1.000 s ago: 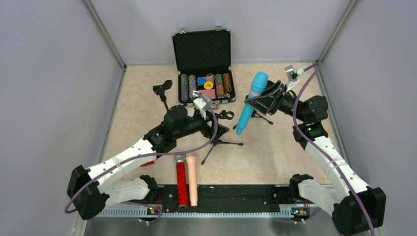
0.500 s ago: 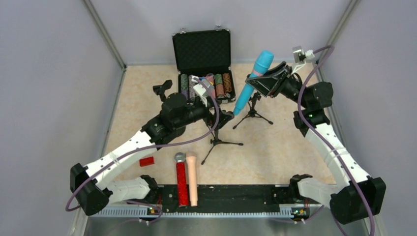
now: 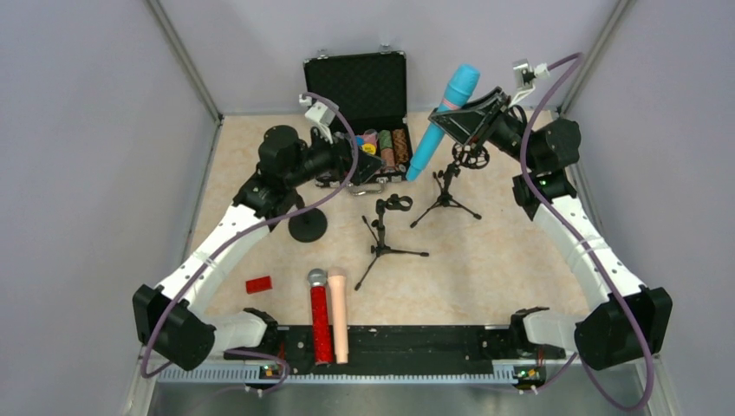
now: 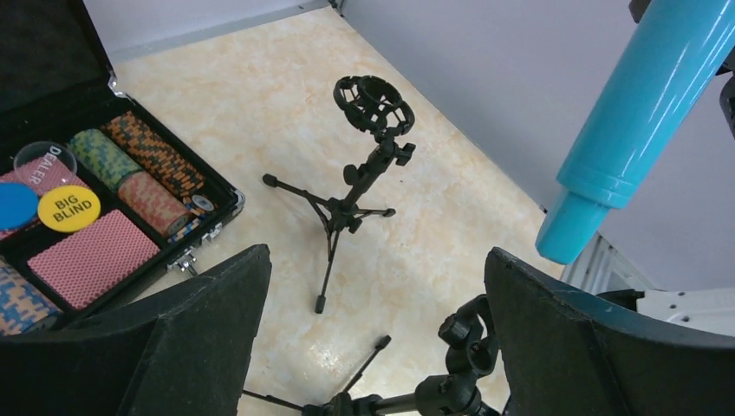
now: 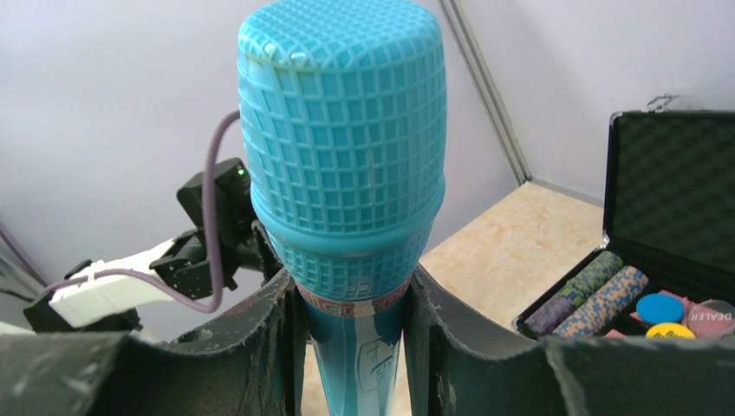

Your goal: Attach the microphones to the stand

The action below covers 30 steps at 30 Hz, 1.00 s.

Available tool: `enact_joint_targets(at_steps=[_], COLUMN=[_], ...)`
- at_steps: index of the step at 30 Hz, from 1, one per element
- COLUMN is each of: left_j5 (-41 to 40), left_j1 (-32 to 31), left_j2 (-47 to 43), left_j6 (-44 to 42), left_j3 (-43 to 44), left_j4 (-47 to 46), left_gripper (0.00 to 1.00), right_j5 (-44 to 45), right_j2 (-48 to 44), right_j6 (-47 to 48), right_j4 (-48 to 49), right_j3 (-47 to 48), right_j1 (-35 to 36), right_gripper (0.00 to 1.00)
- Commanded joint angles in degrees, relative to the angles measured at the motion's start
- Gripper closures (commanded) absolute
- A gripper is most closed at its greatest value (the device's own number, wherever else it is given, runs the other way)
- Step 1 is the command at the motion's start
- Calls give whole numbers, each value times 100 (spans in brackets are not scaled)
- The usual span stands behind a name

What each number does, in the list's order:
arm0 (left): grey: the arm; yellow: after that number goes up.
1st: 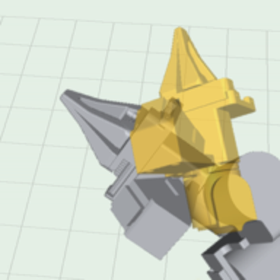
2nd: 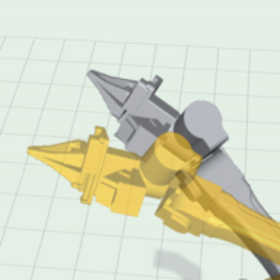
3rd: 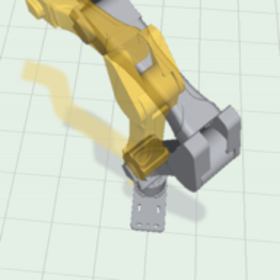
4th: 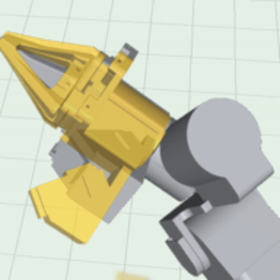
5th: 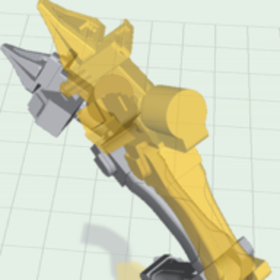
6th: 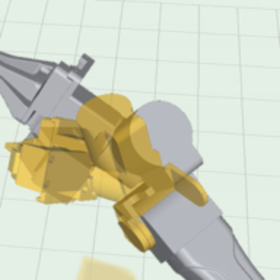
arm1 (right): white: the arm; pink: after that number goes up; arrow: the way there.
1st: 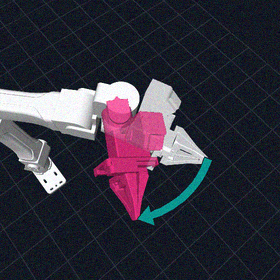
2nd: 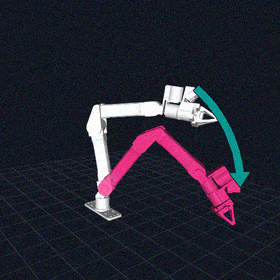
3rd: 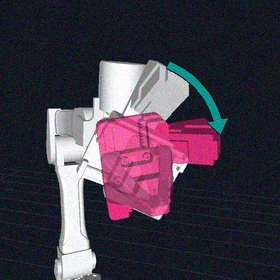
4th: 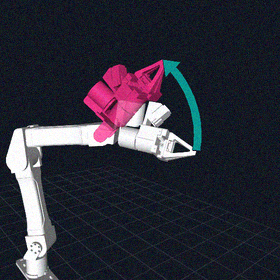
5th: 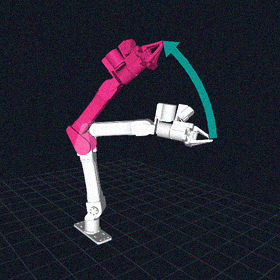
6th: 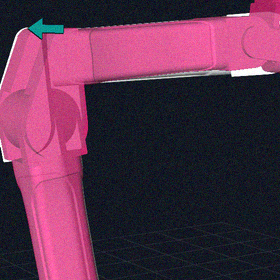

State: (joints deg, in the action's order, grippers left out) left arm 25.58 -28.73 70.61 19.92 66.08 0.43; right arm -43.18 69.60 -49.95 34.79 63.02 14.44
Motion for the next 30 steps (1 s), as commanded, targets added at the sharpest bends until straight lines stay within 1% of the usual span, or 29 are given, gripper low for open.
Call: enact_joint_targets(at_steps=[1,6,8,11,12,14,18,20,24,30], left_j5=[1099,1760,2208,2553,2574,2491,2579,2586,2618,2866], left_j1=[398,616,623,625,616,621,615,614,603,458], left_j2=[25,60,10,-77,-98,-94,-143,-261,-537,-460], left_j6=[727,530,293,10,-124,-535,-1271,-1406,-1397,-1696], left_j3=[75,-7,-181,-486,-551,-603,-642,-810,-1166,-1065], left_j4=[-305,-258,-508,-876,-895,-652,-210,-316,-798,-632], left_gripper=[3,3,3,4,4,4,4,2,1,1], right_j5=[123,103,79,98,113,144,205,241,310,306], right_j2=[102,217,223,193,174,120,-34,-145,-251,-169], right_j6=[182,397,510,749,827,958,1083,1138,1335,1554], right_j4=[-164,-463,-493,-635,-664,-708,-503,-352,-280,-428], right_j3=[529,667,704,797,810,823,612,448,284,373], right_j1=[-63,-56,-60,-63,-64,-61,-50,-34,59,307], right_gripper=[100,100,100,100,100,100,100,100,100,100])
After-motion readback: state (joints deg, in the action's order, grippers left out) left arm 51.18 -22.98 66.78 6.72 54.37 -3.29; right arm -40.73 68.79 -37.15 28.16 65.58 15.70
